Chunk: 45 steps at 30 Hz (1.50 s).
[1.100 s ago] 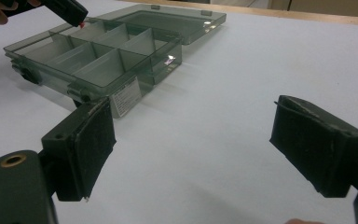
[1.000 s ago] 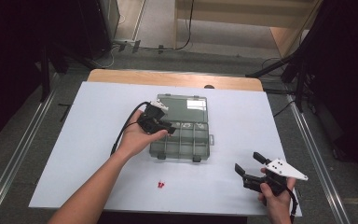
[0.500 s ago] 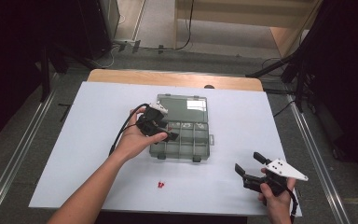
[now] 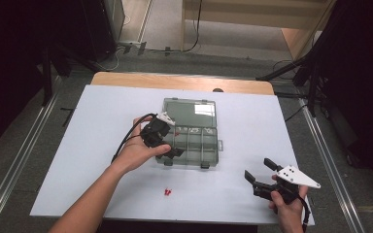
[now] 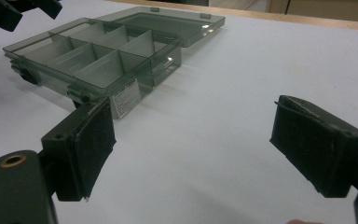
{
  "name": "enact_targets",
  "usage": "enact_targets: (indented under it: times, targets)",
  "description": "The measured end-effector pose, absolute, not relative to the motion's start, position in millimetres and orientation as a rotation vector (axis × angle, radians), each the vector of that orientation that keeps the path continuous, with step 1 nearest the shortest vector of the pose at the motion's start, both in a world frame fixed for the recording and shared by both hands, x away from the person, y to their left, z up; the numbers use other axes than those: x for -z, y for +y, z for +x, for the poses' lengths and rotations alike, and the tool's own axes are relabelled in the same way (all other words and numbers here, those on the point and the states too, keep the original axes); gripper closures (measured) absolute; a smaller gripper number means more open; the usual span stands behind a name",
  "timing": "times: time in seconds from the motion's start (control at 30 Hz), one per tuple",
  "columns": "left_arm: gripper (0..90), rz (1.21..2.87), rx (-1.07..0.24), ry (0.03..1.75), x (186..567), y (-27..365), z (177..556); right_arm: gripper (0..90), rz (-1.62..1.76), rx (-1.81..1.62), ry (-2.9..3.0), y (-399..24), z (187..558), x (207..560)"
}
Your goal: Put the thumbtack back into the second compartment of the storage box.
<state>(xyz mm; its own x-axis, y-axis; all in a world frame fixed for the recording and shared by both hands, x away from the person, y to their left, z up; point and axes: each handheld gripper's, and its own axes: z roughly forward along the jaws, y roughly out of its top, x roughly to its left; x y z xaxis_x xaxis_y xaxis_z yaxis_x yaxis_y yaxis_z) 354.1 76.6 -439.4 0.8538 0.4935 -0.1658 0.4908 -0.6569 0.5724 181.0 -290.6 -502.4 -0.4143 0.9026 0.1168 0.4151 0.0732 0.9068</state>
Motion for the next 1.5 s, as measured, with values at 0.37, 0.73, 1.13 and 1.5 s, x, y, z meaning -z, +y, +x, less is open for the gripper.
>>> enact_targets:
  times: [0.37, 0.73, 1.13, 1.5]
  targets:
    - [0.0, 2.441, -0.009, 0.684, 442, 84, 334, 14.0, 1.3, -1.314, 1.877, -289, 181, 502]
    - [0.0, 2.458, -0.012, 0.657, 443, 88, 309, 14.0, 1.294, -1.31, 1.886, -287, 181, 502]
    - [4.2, 2.453, -0.019, 0.644, 441, 95, 286, 14.0, 1.284, -1.308, 1.884, -287, 181, 502]
    - [17.7, 2.462, -0.003, 0.631, 447, 100, 265, 14.0, 1.289, -1.309, 1.884, -286, 180, 501]
